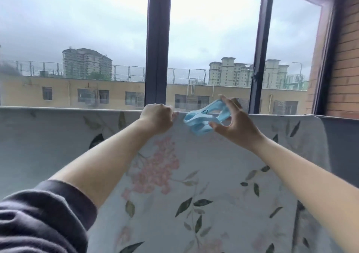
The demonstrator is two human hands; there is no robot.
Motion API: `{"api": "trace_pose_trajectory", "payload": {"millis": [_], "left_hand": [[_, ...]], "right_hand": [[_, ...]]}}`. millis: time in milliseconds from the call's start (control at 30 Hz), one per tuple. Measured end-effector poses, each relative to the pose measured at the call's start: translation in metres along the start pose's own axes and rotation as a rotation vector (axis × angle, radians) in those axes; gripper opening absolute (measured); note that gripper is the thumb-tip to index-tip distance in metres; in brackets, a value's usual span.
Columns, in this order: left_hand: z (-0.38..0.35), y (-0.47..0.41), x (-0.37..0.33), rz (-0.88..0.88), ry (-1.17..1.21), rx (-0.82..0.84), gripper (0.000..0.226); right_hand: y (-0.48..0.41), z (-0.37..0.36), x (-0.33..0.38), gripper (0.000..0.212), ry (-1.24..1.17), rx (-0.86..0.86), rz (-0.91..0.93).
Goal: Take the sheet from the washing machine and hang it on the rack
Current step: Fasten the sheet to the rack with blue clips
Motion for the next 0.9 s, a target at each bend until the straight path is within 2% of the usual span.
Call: {"api": "trace_pose_trajectory", "payload": {"millis": [167,267,433,567,767,900], "left_hand": [[-0.024,-0.056,-0.097,-0.148,0.020,0.003,0.048],[-0.034,-0.081,-0.145,-0.176,0.050,-0.007,0.049],[-0.048,-0.111,-0.209,-0.198,0.015,-0.059,0.049],[-0.059,-0.132,-0.256,-0.154,-0.027,-0.108,0.048],[-0.078,-0.172,-0.335,-0.055,-0.014,-0.101,0.050],[-0.091,-0.184,-0.364,0.090,-0.041,-0.121,0.049]], "right_hand": [[-0.005,0.041,-0.068,0.090,0.104,0.058,-0.029],[-0.002,0.069,-0.116,0.082,0.144,0.070,-0.076],[0.000,0.117,-0.183,0.081,0.193,0.069,-0.106],[0.000,0.165,-0.243,0.080,0.241,0.079,-0.073],[-0.020,0.223,-0.333,0.083,0.288,0.206,-0.067],[-0.033,0.244,-0.374,0.081,0.269,0.288,-0.038]]}}
Point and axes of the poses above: each hand's wrist, its own y-axis away from the middle knuckle, its own z-axis out of the back of the hand, x = y × z, the point moved 7 cm from there along -y, towards the middle knuckle, and after that the axes turned 2 degrees about -x, right-handed, at the moved point
